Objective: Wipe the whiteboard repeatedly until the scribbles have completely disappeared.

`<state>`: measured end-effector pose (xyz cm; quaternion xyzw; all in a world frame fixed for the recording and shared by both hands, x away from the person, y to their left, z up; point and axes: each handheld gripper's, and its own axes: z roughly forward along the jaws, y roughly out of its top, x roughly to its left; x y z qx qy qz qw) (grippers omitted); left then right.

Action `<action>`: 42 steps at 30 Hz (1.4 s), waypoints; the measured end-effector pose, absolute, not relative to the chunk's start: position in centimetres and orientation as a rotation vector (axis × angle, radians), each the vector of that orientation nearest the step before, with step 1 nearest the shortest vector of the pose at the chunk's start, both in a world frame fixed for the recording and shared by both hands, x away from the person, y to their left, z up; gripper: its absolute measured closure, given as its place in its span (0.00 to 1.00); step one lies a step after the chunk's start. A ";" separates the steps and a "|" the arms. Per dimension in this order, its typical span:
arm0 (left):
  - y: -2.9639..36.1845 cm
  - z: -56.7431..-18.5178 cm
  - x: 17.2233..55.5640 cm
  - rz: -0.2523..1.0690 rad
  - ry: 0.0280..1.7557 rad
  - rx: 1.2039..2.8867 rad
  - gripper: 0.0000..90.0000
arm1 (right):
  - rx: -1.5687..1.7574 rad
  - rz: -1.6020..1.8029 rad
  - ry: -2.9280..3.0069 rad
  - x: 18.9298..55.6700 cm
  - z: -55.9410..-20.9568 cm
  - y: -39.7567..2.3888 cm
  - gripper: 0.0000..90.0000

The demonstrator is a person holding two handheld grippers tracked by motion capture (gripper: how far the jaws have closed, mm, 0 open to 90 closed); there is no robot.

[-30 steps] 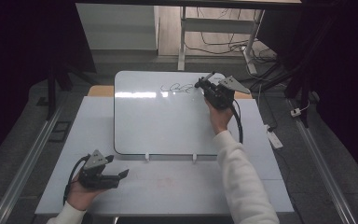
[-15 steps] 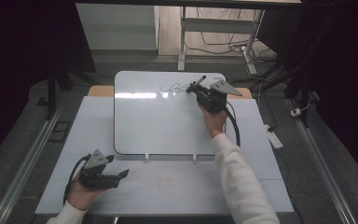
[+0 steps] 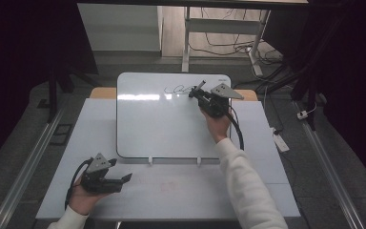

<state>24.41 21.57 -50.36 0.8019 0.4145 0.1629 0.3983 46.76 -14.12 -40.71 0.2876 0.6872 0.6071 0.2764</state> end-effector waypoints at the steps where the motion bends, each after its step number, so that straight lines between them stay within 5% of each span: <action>1: 21.6 -50.3 24.4 0.413 1.051 2.027 0.23 | 0.794 1.630 1.818 47.0 -40.5 -14.4 0.90; 42: 21.8 -50.4 24.5 0.412 1.057 2.022 0.23 | 0.868 1.663 1.737 48.5 -39.5 -15.2 0.90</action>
